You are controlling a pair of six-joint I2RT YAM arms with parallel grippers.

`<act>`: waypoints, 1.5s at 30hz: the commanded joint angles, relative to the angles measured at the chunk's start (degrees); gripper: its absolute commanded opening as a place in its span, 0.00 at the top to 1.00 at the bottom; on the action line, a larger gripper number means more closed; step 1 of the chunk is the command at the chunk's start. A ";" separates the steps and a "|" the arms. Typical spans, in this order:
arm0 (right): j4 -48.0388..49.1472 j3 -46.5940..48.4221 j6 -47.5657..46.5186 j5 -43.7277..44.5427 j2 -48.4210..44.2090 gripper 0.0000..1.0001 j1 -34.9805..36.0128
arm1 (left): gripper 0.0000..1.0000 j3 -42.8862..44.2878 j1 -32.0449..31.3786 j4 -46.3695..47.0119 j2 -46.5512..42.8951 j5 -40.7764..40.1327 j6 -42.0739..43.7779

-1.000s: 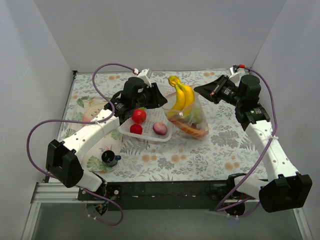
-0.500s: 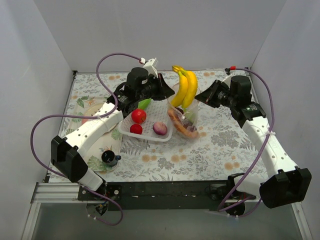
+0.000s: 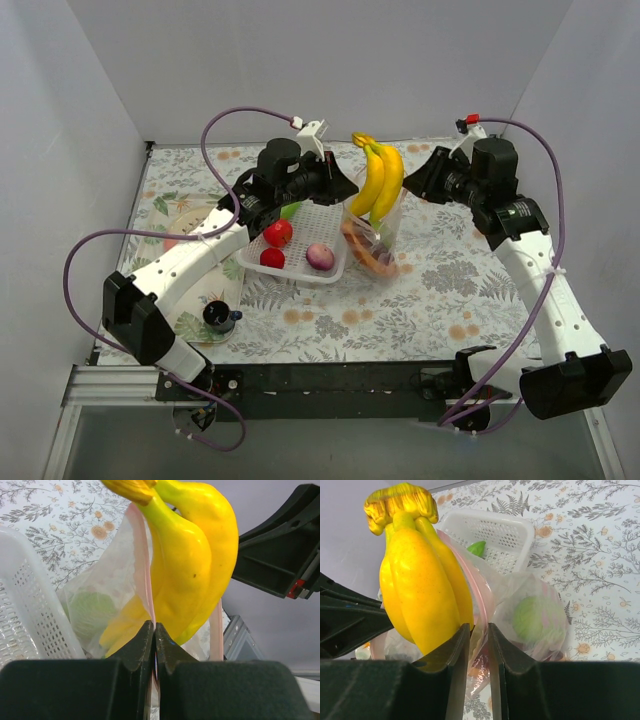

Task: Place the food in the zip-top bag and seal the zipper
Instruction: Adjust the fake fruit in the zipper food storage bag.

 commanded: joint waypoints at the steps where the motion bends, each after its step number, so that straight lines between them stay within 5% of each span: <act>1: -2.35 6.42 -3.06 2.29 0.91 0.70 0.40 | 1.00 0.82 -0.66 3.11 -3.04 1.68 3.53; 13: 4.57 9.25 -10.96 0.03 -2.07 0.33 0.57 | 1.00 -1.55 -1.01 5.39 -5.06 3.96 5.64; 22: 6.08 16.62 -23.45 -10.96 9.08 0.09 0.48 | 1.00 -1.29 -1.10 5.04 -4.89 4.84 6.17; 27: 4.23 20.15 -27.06 -10.71 12.87 0.06 1.45 | 1.00 -0.94 -1.10 4.78 -4.45 4.93 6.52; 34: -2.52 27.43 -34.87 5.90 15.85 0.05 12.95 | 1.00 0.12 -1.10 4.25 -3.75 5.02 6.79; 45: -5.26 28.76 -39.53 14.44 17.87 0.06 13.49 | 1.00 1.96 -1.10 2.93 -3.22 4.40 8.10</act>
